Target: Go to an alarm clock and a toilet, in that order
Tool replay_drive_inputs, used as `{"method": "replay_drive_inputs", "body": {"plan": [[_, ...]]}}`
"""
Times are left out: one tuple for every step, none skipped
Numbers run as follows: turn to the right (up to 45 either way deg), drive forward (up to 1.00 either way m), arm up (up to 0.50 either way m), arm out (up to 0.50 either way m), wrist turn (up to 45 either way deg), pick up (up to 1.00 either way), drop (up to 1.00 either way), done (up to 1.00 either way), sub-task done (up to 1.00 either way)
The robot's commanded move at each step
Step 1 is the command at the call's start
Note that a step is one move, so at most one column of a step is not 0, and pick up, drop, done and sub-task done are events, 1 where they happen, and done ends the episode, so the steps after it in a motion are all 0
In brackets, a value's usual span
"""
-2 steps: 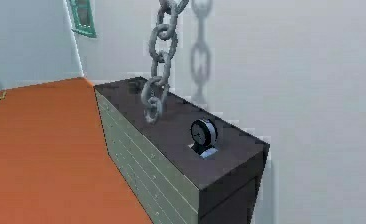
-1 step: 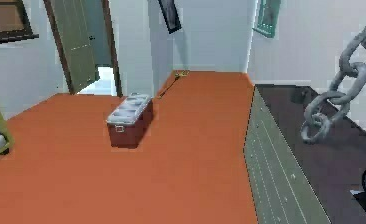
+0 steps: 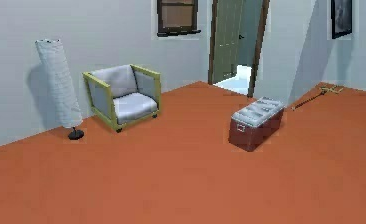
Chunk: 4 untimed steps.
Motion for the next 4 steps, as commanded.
{"method": "replay_drive_inputs", "body": {"plan": [[0.0,1.0,0.0,0.0,0.0,0.0,0.0,0.0,0.0],[0.0,1.0,0.0,0.0,0.0,0.0,0.0,0.0,0.0],[-9.0,0.0,0.0,0.0,0.0,0.0,0.0,0.0,0.0],[-3.0,0.0,0.0,0.0,0.0,0.0,0.0,0.0,0.0]]}}
